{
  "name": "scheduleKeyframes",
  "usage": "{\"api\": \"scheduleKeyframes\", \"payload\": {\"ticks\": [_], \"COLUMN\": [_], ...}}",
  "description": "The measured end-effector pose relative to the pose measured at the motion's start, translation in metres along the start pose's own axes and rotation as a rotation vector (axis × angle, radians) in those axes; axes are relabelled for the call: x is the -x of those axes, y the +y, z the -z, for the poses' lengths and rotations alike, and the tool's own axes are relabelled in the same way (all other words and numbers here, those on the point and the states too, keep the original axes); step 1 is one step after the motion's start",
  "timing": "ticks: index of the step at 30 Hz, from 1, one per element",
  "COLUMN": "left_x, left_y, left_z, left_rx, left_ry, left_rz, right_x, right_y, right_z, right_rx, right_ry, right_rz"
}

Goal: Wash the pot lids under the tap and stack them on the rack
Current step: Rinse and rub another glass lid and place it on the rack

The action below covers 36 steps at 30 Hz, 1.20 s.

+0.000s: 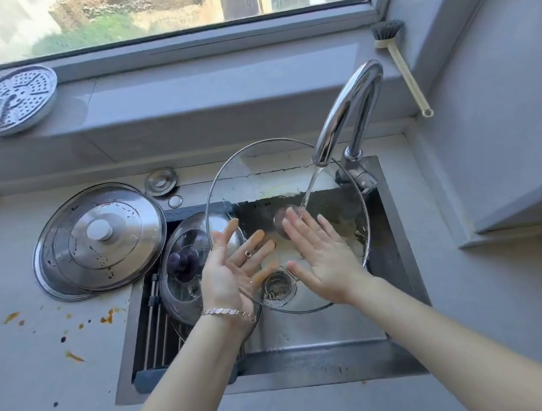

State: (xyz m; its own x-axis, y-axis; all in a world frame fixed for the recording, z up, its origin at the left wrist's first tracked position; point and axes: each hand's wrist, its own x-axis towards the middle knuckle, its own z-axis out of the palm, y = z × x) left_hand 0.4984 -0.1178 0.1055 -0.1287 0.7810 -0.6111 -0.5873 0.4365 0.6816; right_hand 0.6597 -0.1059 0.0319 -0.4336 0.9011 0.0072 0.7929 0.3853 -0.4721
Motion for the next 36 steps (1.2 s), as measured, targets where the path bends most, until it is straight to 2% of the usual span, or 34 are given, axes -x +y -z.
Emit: {"api": "scheduleKeyframes", "payload": {"ticks": [3,5,8,10,12,14,17,18,20,23,25,26,28,30,32,36], "left_x": [0.003,0.002,0.002,0.003,0.004,0.005,0.006,0.007,0.009,0.010,0.010,0.009,0.009,0.007,0.007,0.007], "left_y": [-0.001,-0.002,-0.001,-0.003,-0.009,-0.016,-0.024,-0.026,-0.029,-0.030,-0.032,-0.034,-0.037,-0.037,-0.034,-0.024], "left_z": [-0.007,-0.006,0.002,0.005,0.002,-0.003,-0.007,-0.006,-0.003,0.002,0.001,0.000,-0.003,-0.001,0.003,0.010], "left_rx": [-0.008,0.011,0.021,-0.009,-0.035,-0.055,-0.106,-0.126,-0.141,-0.142,-0.159,-0.159,-0.145,-0.119,-0.134,-0.166], "left_ry": [-0.004,-0.004,0.012,0.020,0.020,0.025,0.023,0.022,0.012,0.015,0.012,0.009,-0.007,-0.016,0.006,0.036], "left_rz": [0.017,0.036,0.037,0.034,0.044,0.058,0.075,0.088,0.115,0.124,0.123,0.127,0.148,0.157,0.142,0.090], "right_x": [-0.022,-0.025,-0.011,-0.007,-0.008,-0.010,-0.012,-0.014,-0.025,-0.033,-0.034,-0.036,-0.036,-0.036,-0.040,-0.037], "right_y": [-0.025,-0.037,-0.023,-0.005,0.006,-0.007,-0.035,-0.034,-0.015,0.013,0.005,-0.007,-0.035,-0.043,-0.023,0.019], "right_z": [0.005,0.004,0.002,0.006,0.010,0.011,0.006,0.008,0.014,0.022,0.018,0.015,0.009,0.007,0.012,0.017], "right_rx": [-0.052,-0.062,0.063,0.104,0.049,0.007,-0.017,-0.005,0.026,0.097,0.078,0.030,-0.051,-0.046,0.011,0.075], "right_ry": [0.042,0.052,0.010,-0.024,-0.050,-0.050,-0.116,-0.122,-0.085,-0.050,-0.067,-0.088,-0.141,-0.154,-0.132,-0.050], "right_rz": [-0.071,0.030,0.221,0.133,-0.095,-0.160,0.064,0.084,-0.038,-0.338,-0.401,-0.359,-0.153,-0.024,-0.108,-0.489]}}
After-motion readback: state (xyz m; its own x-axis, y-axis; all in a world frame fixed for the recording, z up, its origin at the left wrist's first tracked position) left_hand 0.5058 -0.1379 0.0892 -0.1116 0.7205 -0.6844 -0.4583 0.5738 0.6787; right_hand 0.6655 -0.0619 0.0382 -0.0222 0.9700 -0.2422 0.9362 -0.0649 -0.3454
